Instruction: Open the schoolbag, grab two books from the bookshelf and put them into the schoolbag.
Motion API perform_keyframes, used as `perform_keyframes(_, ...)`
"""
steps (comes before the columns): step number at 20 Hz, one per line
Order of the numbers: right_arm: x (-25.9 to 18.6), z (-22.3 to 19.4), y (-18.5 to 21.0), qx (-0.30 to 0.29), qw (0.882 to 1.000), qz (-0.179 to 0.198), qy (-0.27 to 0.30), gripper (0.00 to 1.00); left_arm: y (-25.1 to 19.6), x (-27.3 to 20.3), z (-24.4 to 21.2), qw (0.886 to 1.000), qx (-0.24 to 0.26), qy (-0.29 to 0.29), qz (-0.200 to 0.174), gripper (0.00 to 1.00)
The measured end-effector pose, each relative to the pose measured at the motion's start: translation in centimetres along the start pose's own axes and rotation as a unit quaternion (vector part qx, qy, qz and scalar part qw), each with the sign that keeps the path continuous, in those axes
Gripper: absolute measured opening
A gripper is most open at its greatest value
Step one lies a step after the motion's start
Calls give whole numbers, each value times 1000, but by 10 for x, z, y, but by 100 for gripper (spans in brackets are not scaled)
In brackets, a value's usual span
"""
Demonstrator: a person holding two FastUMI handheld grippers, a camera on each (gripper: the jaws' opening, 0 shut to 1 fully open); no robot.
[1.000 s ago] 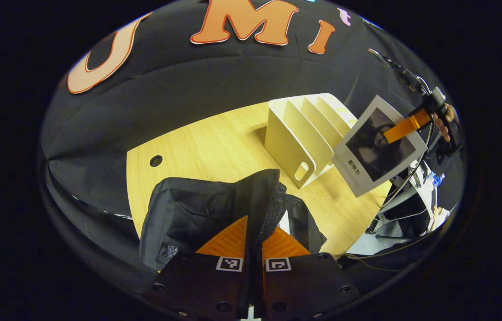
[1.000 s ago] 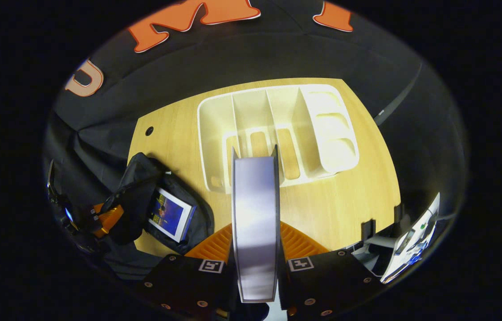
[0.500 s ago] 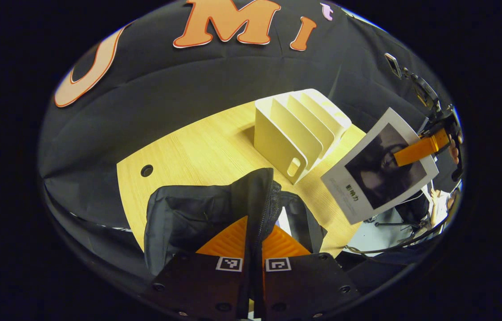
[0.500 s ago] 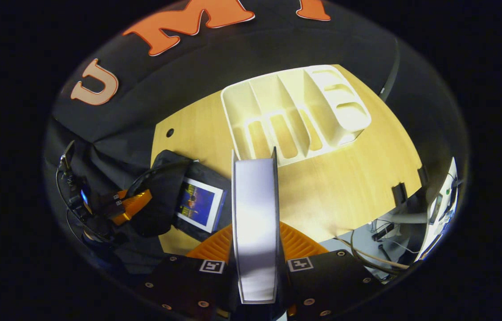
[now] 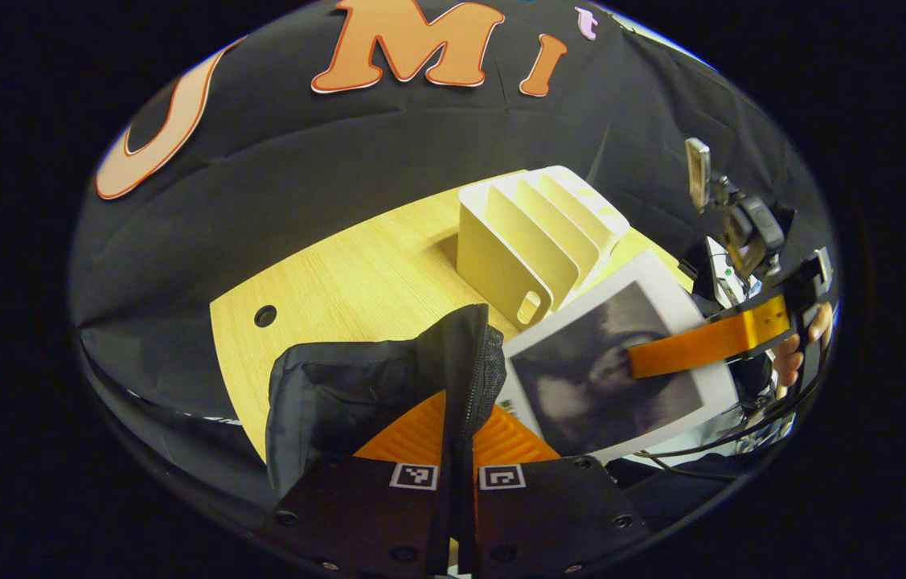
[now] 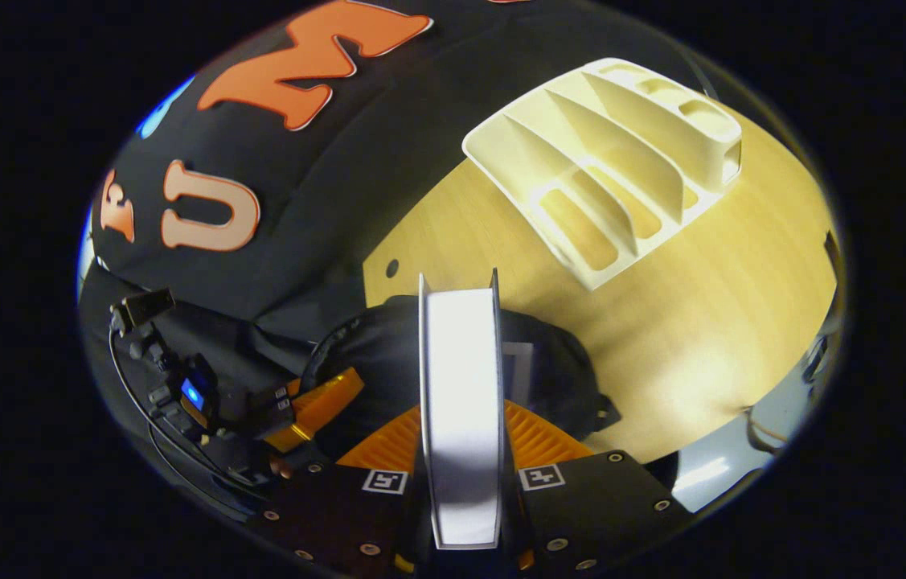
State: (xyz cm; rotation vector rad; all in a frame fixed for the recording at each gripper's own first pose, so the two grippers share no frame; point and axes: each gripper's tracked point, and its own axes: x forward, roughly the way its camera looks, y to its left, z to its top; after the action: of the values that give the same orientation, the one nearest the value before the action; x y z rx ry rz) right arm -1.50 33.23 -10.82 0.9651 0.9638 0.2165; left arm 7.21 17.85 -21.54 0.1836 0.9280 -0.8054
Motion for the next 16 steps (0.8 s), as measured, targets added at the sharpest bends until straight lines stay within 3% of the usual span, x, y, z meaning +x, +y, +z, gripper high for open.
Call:
perform_keyframes(11, 96, -34, 16, 37, 996, 74, -16, 36, -18, -8, 10, 1000, -5, -20, -22, 5)
perform_keyframes(12, 103, -36, 18, 46, 996, 80, -18, 47, -20, -10, 9, 1000, 0, -17, -21, 5)
perform_keyframes(13, 111, -38, 17, 51, 996, 77, -22, 36, -24, -10, 9, 1000, 4, -16, -21, 5)
perform_keyframes(15, 125, -43, 18, 65, 994, 87, -20, 36, -31, -11, 9, 1000, 13, -15, -23, 10)
perform_keyframes(16, 131, -48, 19, 72, 993, 94, -10, 37, -32, -10, 9, 999, 16, -14, -24, 5)
